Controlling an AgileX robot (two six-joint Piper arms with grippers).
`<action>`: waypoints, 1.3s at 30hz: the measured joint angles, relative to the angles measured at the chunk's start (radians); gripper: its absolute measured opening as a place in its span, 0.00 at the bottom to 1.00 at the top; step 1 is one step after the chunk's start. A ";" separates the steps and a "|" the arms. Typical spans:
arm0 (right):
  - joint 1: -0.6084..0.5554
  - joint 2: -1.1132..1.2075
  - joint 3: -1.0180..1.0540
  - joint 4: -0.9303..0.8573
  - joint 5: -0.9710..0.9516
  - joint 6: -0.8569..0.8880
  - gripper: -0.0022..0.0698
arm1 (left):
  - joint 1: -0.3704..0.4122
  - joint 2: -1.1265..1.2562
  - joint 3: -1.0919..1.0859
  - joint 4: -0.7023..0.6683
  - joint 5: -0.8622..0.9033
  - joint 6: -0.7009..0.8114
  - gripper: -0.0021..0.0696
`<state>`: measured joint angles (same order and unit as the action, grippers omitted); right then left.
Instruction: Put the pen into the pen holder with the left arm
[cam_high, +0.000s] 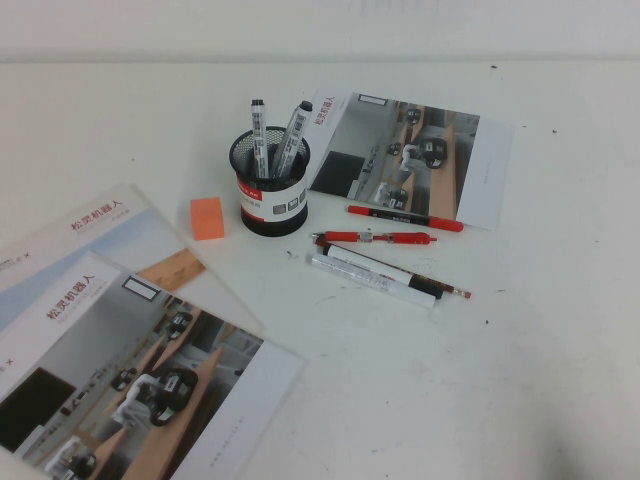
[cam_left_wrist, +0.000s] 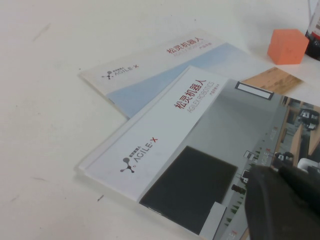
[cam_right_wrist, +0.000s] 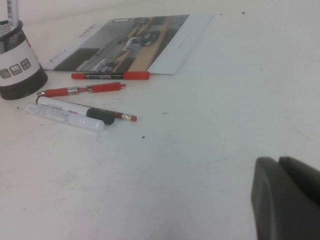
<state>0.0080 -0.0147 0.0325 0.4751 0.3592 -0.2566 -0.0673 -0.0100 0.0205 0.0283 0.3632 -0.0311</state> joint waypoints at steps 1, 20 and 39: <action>0.000 0.000 0.000 0.000 0.000 0.000 0.00 | 0.000 0.000 0.000 0.000 0.000 0.000 0.03; 0.000 0.000 0.000 0.000 0.000 0.000 0.00 | 0.000 0.000 0.000 0.000 0.000 0.000 0.03; 0.000 0.000 0.000 0.000 0.000 0.000 0.00 | 0.000 0.000 0.000 0.002 0.002 0.000 0.03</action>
